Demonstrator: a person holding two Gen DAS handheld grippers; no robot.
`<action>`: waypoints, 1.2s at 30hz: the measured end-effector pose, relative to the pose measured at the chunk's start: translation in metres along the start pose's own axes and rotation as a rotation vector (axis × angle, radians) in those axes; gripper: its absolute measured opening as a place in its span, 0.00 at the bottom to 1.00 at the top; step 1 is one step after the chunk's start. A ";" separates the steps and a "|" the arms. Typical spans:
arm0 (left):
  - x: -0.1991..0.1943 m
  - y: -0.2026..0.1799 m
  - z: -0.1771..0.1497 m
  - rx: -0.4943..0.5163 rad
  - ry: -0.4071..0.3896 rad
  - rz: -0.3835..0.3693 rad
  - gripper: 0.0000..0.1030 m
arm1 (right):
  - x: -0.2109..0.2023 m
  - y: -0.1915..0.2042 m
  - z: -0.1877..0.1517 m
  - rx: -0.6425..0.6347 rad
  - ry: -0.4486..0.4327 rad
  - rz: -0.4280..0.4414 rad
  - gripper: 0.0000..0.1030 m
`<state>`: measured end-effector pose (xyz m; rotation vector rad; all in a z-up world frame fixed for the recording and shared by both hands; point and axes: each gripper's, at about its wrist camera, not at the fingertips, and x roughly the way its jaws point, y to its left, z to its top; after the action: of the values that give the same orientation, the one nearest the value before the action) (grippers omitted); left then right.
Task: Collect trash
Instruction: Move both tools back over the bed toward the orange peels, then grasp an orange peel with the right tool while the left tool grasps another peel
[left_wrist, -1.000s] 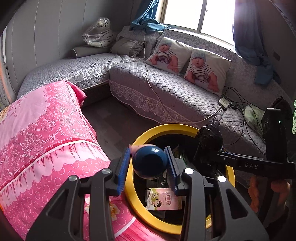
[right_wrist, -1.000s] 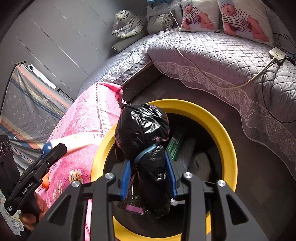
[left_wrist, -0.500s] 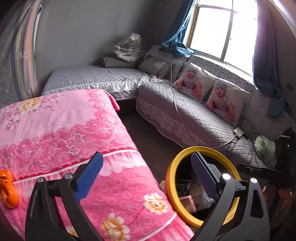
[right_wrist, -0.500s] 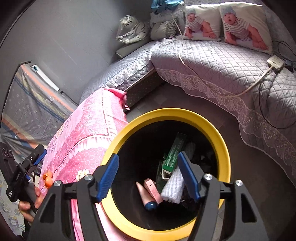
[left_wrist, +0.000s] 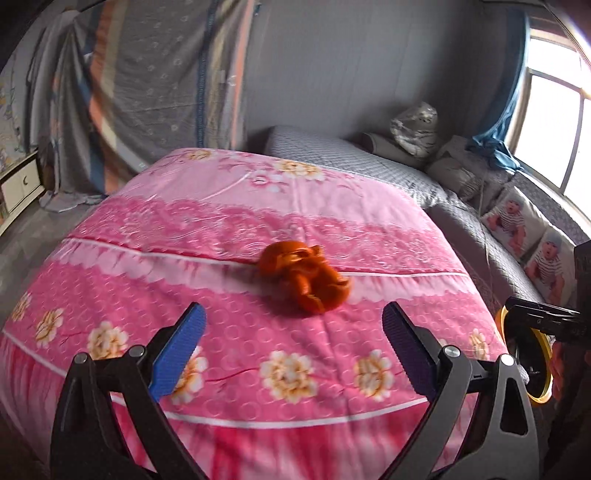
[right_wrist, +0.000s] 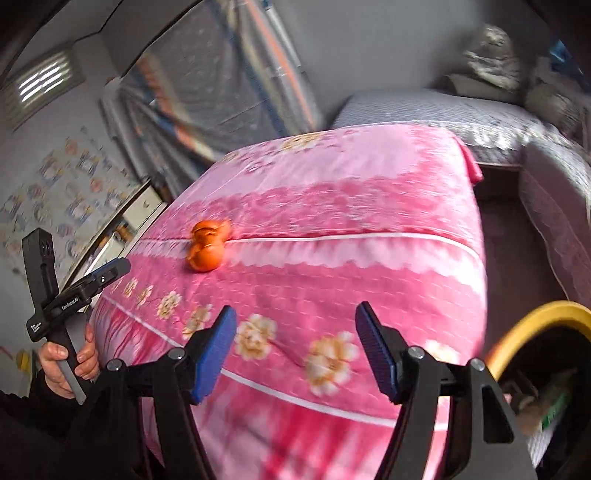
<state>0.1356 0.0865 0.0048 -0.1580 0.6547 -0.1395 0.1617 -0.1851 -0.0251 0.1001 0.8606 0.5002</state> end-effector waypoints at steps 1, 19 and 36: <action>-0.004 0.013 -0.003 -0.019 -0.002 0.013 0.89 | 0.015 0.015 0.010 -0.040 0.021 0.013 0.62; -0.020 0.090 -0.023 -0.141 -0.014 0.042 0.90 | 0.173 0.091 0.078 -0.108 0.274 0.024 0.47; 0.041 0.028 0.020 0.172 0.074 -0.033 0.90 | 0.116 0.033 0.062 0.114 0.285 0.197 0.23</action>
<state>0.1822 0.1091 -0.0088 0.0023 0.7108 -0.2331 0.2590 -0.0953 -0.0566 0.2231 1.1658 0.6600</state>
